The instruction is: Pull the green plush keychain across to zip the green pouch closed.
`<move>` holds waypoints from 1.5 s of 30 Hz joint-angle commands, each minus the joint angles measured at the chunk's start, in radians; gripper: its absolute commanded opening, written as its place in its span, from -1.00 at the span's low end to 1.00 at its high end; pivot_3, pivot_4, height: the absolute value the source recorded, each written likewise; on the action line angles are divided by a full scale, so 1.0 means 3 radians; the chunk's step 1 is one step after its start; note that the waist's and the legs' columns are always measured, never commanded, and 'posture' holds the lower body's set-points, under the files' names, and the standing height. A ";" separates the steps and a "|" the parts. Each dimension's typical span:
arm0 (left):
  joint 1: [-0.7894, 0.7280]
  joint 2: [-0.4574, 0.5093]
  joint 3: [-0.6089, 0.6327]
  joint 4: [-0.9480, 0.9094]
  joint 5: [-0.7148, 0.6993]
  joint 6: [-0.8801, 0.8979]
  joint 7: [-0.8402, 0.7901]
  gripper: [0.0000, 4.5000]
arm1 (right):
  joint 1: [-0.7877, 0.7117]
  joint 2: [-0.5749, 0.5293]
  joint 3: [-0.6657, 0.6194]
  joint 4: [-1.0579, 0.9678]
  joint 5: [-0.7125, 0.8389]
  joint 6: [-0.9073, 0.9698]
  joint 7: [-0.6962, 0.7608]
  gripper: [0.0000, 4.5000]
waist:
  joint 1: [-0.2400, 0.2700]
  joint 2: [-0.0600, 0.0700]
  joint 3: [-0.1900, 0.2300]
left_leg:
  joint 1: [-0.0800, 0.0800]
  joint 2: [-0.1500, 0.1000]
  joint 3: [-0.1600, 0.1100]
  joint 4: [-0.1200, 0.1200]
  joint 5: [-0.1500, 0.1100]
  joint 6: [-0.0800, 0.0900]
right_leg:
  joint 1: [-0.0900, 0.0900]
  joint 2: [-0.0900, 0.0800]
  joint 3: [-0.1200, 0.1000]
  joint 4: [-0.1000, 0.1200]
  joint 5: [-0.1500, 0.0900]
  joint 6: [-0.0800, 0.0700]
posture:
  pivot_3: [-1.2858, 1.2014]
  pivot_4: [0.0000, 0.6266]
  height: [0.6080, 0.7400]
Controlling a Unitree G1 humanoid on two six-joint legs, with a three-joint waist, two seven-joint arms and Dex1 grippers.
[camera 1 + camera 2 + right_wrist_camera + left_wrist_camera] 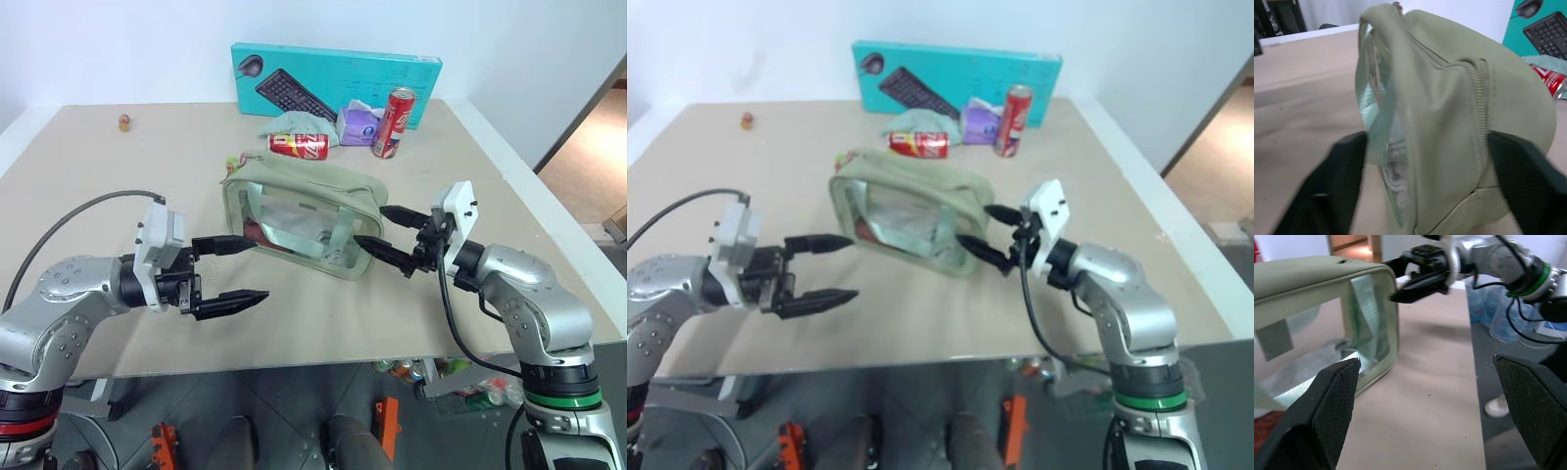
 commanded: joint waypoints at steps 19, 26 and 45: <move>-0.0097 0.0007 0.0006 0.0113 0.0033 -0.0042 0.0007 1.00 | -0.0487 -0.0061 -0.0027 0.0044 0.0244 -0.0320 0.0519 -0.98 | -0.0001 0.0001 0.0001 | -0.0001 0.0000 0.0000 -0.0001 0.0000 0.0000 | -0.0001 0.0001 0.0000 0.0000 0.0000 0.0001 | 0.03 -0.52 1.00; -0.0122 -0.0002 -0.0012 0.0128 0.0046 -0.0037 0.0023 1.00 | -0.0695 -0.0256 0.0068 0.0397 0.0179 -0.0440 0.1040 -0.98 | 0.0000 0.0001 0.0001 | -0.0002 0.0000 0.0000 0.0000 -0.0001 0.0002 | -0.0001 0.0000 -0.0001 0.0000 -0.0002 0.0001 | 0.03 -0.52 1.00; -0.0200 0.0067 0.0421 -0.0050 -0.0559 0.0469 0.0538 1.00 | -0.0666 -0.0469 0.0116 0.1255 -0.0215 -0.1275 0.1583 -0.98 | 0.0000 0.0001 0.0001 | -0.0001 -0.0001 0.0000 0.0001 -0.0002 0.0003 | 0.0001 0.0000 -0.0001 0.0000 0.0000 0.0003 | 0.03 -0.52 1.00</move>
